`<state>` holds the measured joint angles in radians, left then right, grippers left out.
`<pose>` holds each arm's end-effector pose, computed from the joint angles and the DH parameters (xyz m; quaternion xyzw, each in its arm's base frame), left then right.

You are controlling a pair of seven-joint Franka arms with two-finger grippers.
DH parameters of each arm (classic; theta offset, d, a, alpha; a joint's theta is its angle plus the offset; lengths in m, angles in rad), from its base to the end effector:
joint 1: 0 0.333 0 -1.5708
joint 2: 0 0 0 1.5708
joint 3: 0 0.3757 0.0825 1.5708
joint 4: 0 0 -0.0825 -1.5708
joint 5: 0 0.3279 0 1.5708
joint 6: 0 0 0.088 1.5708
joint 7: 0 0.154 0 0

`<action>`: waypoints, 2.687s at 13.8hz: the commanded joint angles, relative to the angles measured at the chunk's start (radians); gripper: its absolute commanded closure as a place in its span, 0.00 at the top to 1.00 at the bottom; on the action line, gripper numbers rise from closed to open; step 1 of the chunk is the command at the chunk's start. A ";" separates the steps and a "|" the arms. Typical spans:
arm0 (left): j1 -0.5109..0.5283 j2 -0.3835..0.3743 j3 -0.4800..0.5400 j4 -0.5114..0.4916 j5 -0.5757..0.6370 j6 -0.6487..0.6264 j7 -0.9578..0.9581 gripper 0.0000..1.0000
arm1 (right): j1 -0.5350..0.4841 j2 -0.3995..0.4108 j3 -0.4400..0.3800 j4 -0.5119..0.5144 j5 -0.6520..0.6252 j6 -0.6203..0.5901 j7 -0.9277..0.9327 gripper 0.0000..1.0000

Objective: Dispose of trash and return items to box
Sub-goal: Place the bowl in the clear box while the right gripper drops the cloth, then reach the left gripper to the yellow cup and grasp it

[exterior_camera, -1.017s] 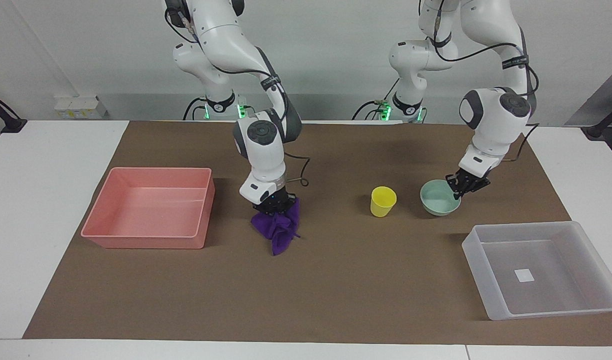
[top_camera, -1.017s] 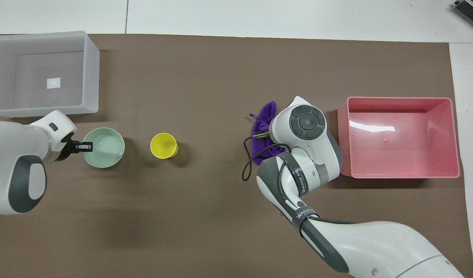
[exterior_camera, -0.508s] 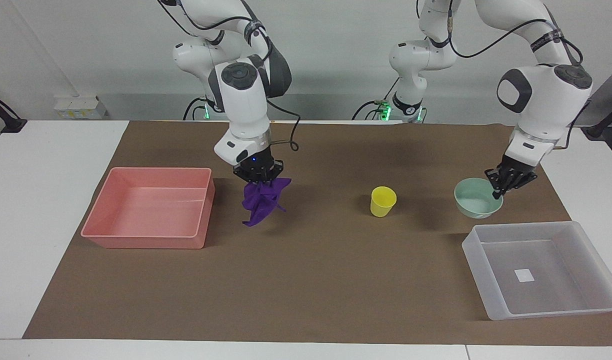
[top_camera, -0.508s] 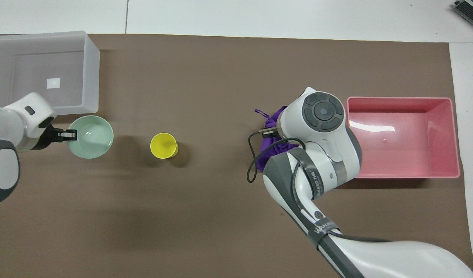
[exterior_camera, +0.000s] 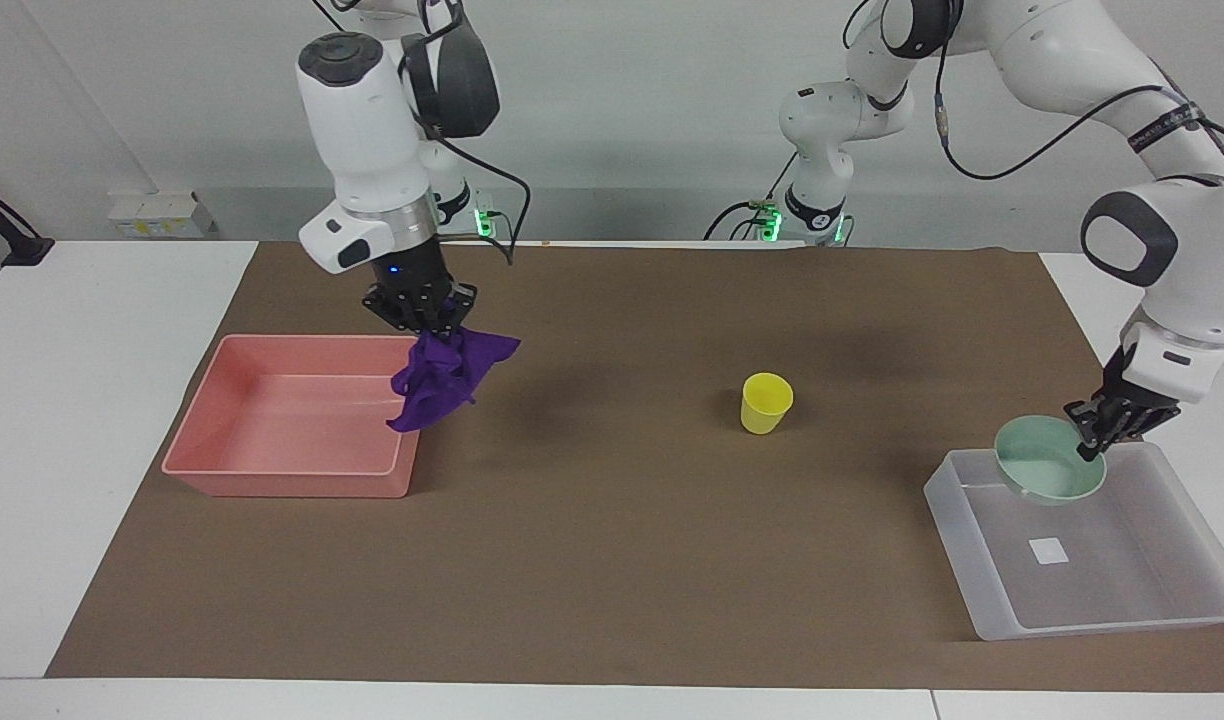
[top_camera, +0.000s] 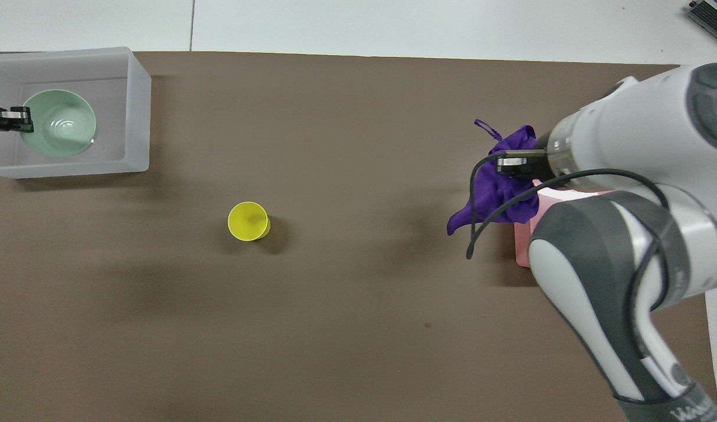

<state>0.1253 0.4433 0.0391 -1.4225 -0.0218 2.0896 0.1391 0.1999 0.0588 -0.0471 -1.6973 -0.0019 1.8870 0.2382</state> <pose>0.6851 0.1063 0.4901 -0.9936 -0.0141 -0.1108 0.0150 0.5428 0.0841 0.5827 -0.9970 0.0422 -0.0646 0.0105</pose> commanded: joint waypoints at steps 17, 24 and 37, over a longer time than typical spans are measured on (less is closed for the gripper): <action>0.083 0.269 -0.070 0.172 0.003 0.090 0.016 0.96 | -0.294 0.053 0.012 -0.415 -0.001 0.440 -0.208 0.75; -0.013 -0.041 -0.070 -0.076 -0.001 0.037 -0.001 1.00 | -0.260 -0.005 0.015 -0.305 -0.004 0.315 -0.209 1.00; -0.343 -0.400 -0.070 -0.703 0.006 0.274 -0.326 0.98 | -0.254 -0.125 0.024 0.074 -0.018 -0.282 -0.178 1.00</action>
<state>-0.1821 0.0821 -0.0465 -2.0571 -0.0226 2.3206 -0.1457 -0.0380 -0.0817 -0.0329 -1.6864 -0.0139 1.6706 0.0385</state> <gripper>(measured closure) 0.004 0.000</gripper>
